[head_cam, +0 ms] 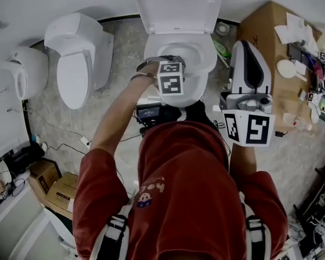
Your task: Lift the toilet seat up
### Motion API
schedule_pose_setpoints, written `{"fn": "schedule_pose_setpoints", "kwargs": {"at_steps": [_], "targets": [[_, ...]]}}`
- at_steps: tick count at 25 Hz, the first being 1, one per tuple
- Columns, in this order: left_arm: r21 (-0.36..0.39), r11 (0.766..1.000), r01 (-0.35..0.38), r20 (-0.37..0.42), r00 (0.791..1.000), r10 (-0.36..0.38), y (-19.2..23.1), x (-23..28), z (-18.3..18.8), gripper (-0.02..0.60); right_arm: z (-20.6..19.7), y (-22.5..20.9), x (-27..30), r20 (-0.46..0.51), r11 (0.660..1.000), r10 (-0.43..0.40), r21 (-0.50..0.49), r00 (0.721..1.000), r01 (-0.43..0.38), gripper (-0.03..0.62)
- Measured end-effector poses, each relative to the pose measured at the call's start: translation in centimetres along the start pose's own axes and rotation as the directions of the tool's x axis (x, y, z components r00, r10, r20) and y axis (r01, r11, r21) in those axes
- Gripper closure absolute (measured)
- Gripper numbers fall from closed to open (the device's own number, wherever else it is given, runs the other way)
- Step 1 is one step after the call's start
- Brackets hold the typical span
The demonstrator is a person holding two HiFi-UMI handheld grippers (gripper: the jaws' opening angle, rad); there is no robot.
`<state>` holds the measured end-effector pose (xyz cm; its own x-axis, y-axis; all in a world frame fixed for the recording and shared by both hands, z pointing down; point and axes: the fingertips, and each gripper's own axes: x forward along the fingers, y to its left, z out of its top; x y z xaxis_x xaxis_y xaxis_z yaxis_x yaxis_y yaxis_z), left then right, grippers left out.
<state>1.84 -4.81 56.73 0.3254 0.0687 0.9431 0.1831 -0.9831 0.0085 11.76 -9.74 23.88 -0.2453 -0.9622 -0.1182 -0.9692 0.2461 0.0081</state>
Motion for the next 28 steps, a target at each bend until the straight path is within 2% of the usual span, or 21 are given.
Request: {"fn": "schedule_pose_setpoints", "kwargs": {"at_steps": [12, 28], "targets": [[0.009, 0.999, -0.042, -0.013, 0.999, 0.042, 1.6, -1.2, 0.2, 0.411, 1.7, -0.1, -0.1, 0.030, 1.000, 0.001, -0.020, 1.000, -0.001, 0.580], [0.035, 0.987, -0.159, -0.022, 0.987, 0.160, 5.6, -3.9, 0.5, 0.454, 3.0, -0.7, 0.6, 0.071, 1.000, 0.009, -0.012, 0.997, -0.008, 0.580]]}}
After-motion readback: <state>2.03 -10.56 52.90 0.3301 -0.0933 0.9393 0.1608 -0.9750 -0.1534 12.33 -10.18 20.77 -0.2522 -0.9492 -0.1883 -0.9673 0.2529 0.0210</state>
